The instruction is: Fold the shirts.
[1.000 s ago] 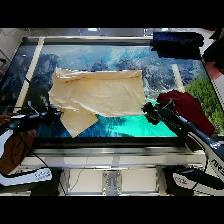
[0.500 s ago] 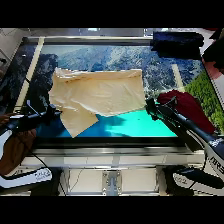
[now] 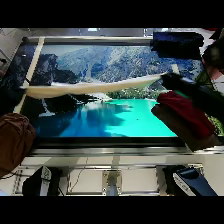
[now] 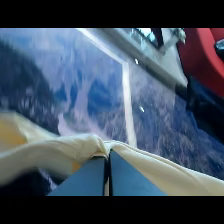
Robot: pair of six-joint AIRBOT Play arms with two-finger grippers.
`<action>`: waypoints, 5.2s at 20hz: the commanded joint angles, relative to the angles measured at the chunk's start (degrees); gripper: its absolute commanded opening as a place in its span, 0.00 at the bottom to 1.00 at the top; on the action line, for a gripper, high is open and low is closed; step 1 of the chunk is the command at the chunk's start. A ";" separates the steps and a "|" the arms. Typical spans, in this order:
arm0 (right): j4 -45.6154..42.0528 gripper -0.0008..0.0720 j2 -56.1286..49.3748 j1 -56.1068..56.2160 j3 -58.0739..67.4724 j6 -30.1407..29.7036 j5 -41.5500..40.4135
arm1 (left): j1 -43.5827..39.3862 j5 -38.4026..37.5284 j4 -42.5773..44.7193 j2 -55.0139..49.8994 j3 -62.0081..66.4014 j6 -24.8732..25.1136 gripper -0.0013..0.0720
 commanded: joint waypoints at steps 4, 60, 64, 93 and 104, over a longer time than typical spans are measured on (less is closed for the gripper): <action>-12.00 0.02 11.61 0.04 27.21 -2.67 -9.79 | -3.26 -1.40 24.61 7.34 38.05 -12.04 0.03; -29.18 0.55 -32.48 -2.01 11.96 -5.51 -37.29 | -25.75 -22.03 45.72 -42.49 22.01 -18.93 0.97; -22.86 0.55 -23.15 -7.61 11.98 -5.40 -34.58 | -13.70 -20.61 45.68 -22.99 -1.51 -18.97 0.97; -14.56 0.54 -20.52 -9.29 13.97 -8.00 -30.64 | -16.96 -13.51 40.87 -36.65 -19.17 -19.39 0.04; 13.55 0.45 -20.46 -33.62 -32.37 -16.72 -38.58 | -16.96 -13.68 40.24 -36.63 -19.17 -19.12 0.04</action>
